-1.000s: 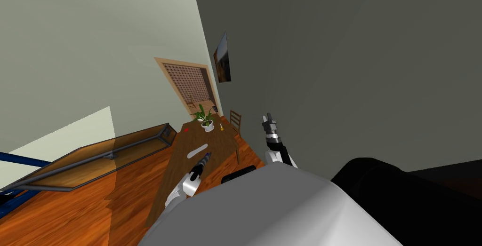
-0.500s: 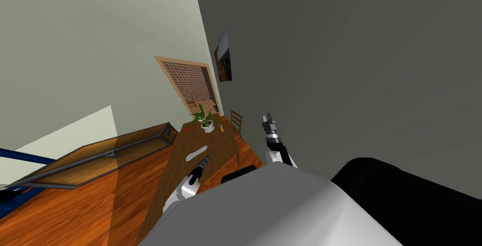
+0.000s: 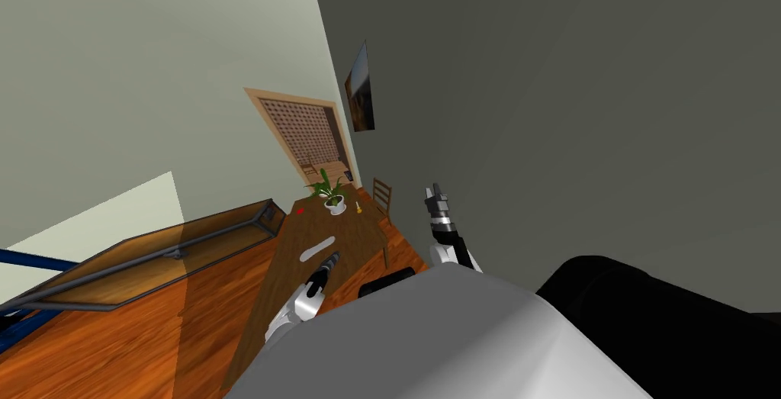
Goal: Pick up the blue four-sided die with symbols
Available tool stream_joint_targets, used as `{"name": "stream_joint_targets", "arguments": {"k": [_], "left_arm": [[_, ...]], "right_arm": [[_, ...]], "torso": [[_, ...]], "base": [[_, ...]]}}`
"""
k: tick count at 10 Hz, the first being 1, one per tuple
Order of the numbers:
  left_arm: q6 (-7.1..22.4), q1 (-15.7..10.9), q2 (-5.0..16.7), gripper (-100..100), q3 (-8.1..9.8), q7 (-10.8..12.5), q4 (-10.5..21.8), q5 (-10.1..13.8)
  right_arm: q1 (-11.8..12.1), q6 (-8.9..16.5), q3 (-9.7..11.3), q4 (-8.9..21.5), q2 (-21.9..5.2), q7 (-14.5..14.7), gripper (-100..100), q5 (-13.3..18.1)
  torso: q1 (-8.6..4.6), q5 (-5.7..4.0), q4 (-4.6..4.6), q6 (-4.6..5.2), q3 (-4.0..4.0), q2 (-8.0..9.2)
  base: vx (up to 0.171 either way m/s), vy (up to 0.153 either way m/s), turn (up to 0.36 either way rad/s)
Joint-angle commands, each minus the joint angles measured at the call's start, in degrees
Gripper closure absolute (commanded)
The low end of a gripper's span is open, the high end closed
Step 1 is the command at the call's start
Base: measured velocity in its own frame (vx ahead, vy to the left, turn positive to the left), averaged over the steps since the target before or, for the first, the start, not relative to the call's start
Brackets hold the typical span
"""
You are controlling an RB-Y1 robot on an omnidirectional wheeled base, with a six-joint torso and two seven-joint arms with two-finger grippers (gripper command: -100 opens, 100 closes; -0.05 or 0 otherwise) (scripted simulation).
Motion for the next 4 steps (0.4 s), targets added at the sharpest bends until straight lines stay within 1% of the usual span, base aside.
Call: {"name": "stream_joint_targets", "arguments": {"k": [1, 2, 3, 4], "left_arm": [[1.8, -1.1, 0.4, 100, -0.79, 0.9, -0.3, 0.6], [3.1, -2.0, 0.9, 100, -1.48, 1.7, -0.6, 1.1], [2.5, -1.3, 1.0, 100, -1.61, 1.6, -1.1, 1.0], [2.7, -1.3, 1.1, 0, -1.7, 1.8, -1.1, 1.0]], "right_arm": [[0.0, 0.0, 0.0, 0.0, 0.0, 0.0, 0, 0.0], [0.0, 0.0, 0.0, 0.0, 0.0, 0.0, 0, 0.0], [0.0, 0.0, 0.0, 0.0, 0.0, 0.0, 0, 0.0], [0.0, 0.0, 0.0, 0.0, 0.0, 0.0, 0, 0.0]], "torso": [[0.0, 0.0, 0.0, 0.0, 0.0, 0.0], [0.05, 0.01, 0.04, -0.03, 0.17, 0.32], [0.07, 0.0, 0.07, -0.07, 0.26, 0.47], [0.02, -0.01, 0.04, -0.1, 0.14, 0.22]], "base": [[-0.171, 0.036, -0.136], [-0.187, 0.035, -0.105], [-0.08, 0.016, -0.023], [-0.015, 0.003, 0.005]]}}
